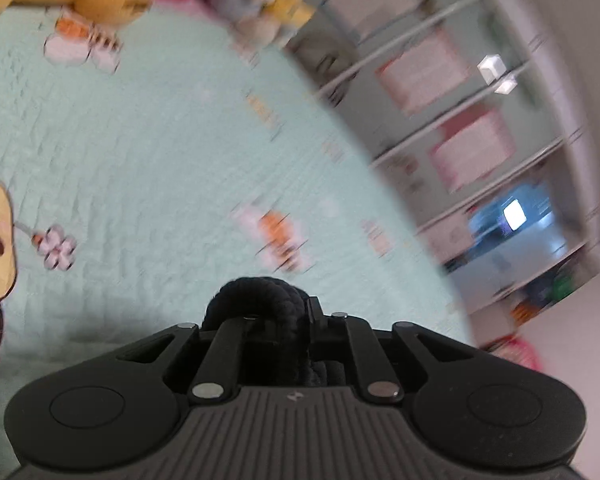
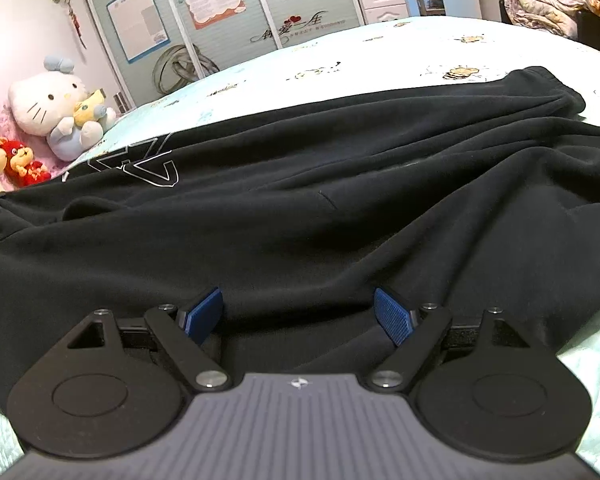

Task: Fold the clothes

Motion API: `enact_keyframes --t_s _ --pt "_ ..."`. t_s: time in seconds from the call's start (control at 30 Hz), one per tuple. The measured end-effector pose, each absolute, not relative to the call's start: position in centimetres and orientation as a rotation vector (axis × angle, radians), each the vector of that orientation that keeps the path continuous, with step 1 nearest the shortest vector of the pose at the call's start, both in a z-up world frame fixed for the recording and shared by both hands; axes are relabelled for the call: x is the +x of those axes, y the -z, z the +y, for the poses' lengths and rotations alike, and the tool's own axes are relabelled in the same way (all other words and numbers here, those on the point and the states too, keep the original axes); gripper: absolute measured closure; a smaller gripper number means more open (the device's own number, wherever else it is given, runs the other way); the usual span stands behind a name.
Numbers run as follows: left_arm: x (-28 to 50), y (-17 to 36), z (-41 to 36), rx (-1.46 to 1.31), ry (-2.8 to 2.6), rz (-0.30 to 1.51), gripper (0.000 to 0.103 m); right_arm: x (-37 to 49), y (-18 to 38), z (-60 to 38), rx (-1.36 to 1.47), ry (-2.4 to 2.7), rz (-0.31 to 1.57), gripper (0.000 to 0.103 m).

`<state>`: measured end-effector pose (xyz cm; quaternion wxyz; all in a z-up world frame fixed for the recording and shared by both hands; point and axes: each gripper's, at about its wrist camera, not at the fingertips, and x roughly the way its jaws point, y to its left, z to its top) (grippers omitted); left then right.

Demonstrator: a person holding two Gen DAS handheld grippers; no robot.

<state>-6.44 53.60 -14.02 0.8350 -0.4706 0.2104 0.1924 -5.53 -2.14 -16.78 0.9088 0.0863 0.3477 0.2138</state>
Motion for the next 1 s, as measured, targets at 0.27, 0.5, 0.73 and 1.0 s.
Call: enact_keyframes --t_s 0.27,0.5,0.73,1.0 --pt "-16.8 17.3 49.9 -1.154 -0.458 0.459 0.050 -6.0 16.5 -2.7 0.208 -0.449 0.715 0.020" --pt "-29.5 17.9 40.2 -1.190 -0.613 0.444 0.042 -7.1 16.0 -3.6 0.305 -0.463 0.713 0.020" --pt "-29.8 20.3 36.9 -1.363 -0.584 0.459 0.041 -9.4 15.2 -3.1 0.336 -0.552 0.731 0.020" --pt "-26.6 19.3 38.5 -1.408 -0.573 0.442 0.085 -11.7 13.9 -5.8 0.402 -0.541 0.719 0.020"
